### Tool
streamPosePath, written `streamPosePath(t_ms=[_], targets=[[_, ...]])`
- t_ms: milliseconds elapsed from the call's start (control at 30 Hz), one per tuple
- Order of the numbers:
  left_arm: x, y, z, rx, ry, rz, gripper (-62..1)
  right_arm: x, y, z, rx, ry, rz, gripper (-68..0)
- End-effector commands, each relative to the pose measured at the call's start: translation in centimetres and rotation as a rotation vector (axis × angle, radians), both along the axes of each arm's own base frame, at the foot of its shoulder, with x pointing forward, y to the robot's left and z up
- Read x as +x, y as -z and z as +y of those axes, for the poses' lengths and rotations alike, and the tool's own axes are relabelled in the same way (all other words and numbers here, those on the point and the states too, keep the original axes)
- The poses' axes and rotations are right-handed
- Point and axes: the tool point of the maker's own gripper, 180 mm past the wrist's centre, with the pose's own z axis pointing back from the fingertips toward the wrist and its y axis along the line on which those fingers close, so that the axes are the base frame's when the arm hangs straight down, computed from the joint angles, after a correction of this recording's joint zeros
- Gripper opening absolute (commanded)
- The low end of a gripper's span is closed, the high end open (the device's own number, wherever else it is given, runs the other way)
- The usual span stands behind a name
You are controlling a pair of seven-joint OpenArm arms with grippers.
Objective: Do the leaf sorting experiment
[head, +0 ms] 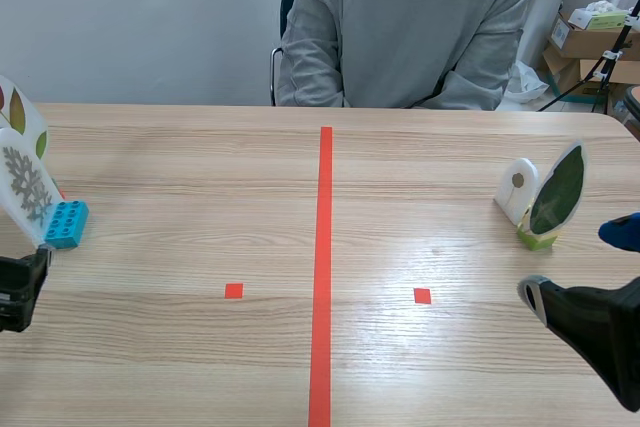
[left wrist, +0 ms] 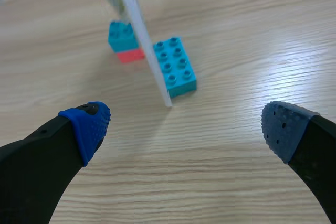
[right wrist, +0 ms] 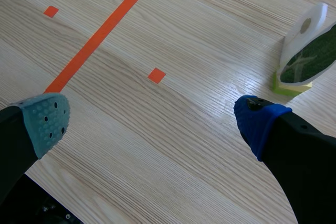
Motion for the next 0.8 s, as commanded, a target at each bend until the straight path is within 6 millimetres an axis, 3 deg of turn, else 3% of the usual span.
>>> streamPosePath(t_ms=[0, 200, 400, 533, 767], targets=[[-0.8, -1.7, -2.0, -0.019, 0.081, -0.031, 0.9, 0.4, -0.9, 0.5, 0.005, -0.026, -0.032, -2.3], [-4.2, -4.4, -8.5, -0.061, 0.329, -0.005, 0.9, 0.4, -1.0, 0.5, 0.005, -0.027, -0.032, -2.3], [-6.4, -8.6, -13.2, -0.091, 0.485, -0.046, 0.9, 0.4, -1.0, 0.5, 0.004, -0.027, -0.033, -2.3], [-6.8, -10.2, -14.6, -0.088, 0.517, -0.057, 0.9, 0.5, -1.1, 0.5, 0.007, -0.027, -0.037, -2.3], [-7.0, -9.3, -14.3, -0.065, 0.509, -0.005, 0.9, 0.5, -1.2, 0.6, 0.014, -0.026, -0.039, -2.3]])
